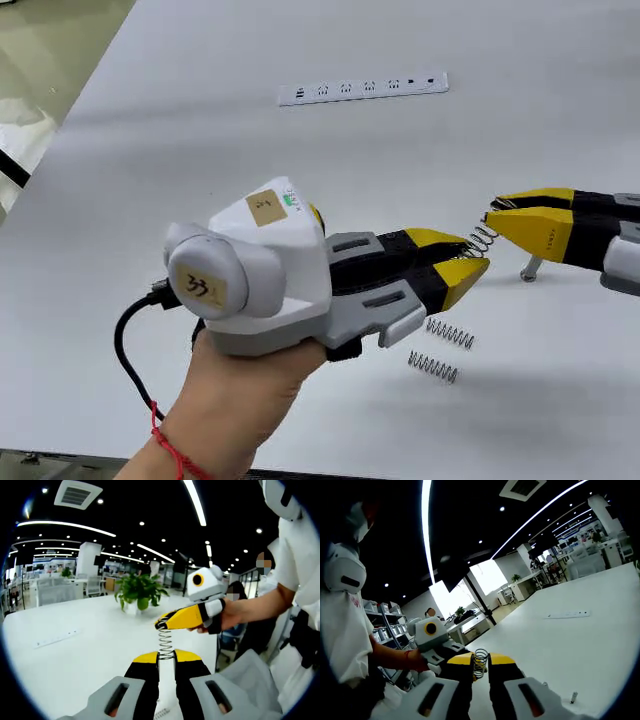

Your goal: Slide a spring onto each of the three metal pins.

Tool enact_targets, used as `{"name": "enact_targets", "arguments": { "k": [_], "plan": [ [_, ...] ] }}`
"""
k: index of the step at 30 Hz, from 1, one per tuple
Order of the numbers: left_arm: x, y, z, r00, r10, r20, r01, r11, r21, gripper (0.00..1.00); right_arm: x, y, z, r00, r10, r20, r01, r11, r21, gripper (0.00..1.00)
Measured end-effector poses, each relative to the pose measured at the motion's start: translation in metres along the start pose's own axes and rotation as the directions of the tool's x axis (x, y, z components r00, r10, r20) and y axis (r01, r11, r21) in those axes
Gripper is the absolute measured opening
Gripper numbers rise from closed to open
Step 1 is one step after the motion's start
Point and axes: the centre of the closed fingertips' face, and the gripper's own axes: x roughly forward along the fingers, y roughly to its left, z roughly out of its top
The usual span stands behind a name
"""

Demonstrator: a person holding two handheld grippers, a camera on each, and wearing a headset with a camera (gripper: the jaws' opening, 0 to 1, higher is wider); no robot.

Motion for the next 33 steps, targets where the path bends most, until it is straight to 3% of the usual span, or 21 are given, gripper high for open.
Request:
{"name": "enact_targets", "arguments": {
  "k": [16, 33],
  "plan": [
    [0.001, -0.003, 0.000, 0.9999, -0.013, 0.005, 0.013, 1.000, -0.010, 0.11, 0.003, 0.005, 0.001, 0.9997, 0.008, -0.025, -0.009, 0.999, -0.044, 0.12],
    [0.001, -0.006, 0.004, 0.9995, -0.029, 0.016, 0.029, 1.000, -0.003, 0.11, 0.010, 0.015, 0.004, 0.9953, 0.017, -0.095, -0.032, 0.987, -0.156, 0.12]
  ]
}}
